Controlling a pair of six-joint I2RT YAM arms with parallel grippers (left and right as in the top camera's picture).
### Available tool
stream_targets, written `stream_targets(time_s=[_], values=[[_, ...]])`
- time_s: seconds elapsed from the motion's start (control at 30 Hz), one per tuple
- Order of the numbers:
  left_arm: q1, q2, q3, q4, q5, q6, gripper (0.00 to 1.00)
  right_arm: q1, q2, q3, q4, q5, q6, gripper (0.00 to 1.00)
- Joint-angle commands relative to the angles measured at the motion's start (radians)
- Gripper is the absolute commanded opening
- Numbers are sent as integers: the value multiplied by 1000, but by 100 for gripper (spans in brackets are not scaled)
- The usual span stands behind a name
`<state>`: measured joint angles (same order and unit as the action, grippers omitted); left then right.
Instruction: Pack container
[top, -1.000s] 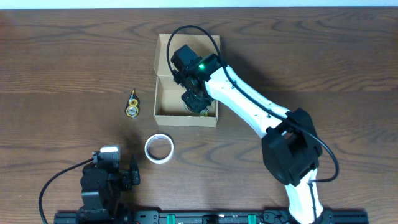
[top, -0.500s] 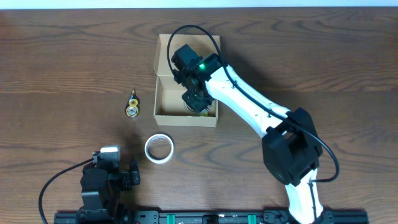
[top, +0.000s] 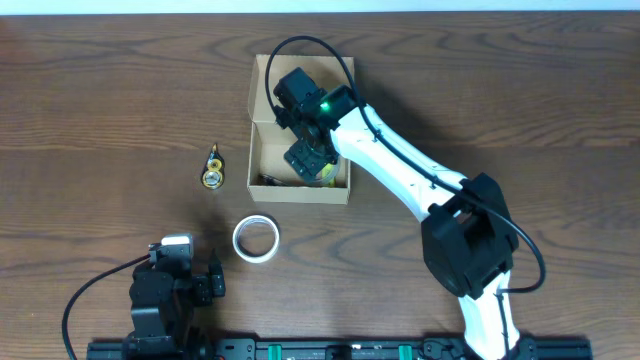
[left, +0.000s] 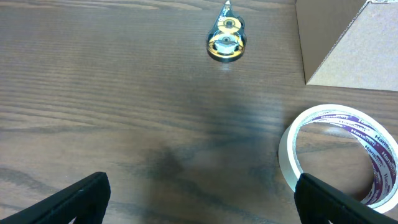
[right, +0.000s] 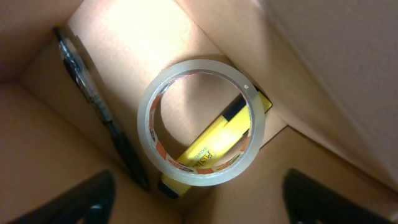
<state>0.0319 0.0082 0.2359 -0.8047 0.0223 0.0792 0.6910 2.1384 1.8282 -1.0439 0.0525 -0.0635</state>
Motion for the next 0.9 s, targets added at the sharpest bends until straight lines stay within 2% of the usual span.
stream_targets(time_s=[0.0, 0.2, 0.43, 0.53, 0.67, 0.87], values=[[0, -5, -44, -40, -6, 3, 96, -7, -23, 26, -4, 11, -24, 99], [0, -5, -44, -40, -6, 3, 95, 3, -122, 27, 14, 10, -24, 99], [0, -5, -44, -40, -6, 3, 96, -6, -405, 26, -74, -16, -24, 99], [0, -5, -44, -40, -6, 3, 95, -63, -546, -20, -128, -17, -23, 99], [0, -5, -44, -40, -6, 3, 95, -172, -846, -311, -27, -39, 1, 99], [0, -5, -44, -40, -6, 3, 95, -202, -1315, -695, 129, 18, 77, 99]])
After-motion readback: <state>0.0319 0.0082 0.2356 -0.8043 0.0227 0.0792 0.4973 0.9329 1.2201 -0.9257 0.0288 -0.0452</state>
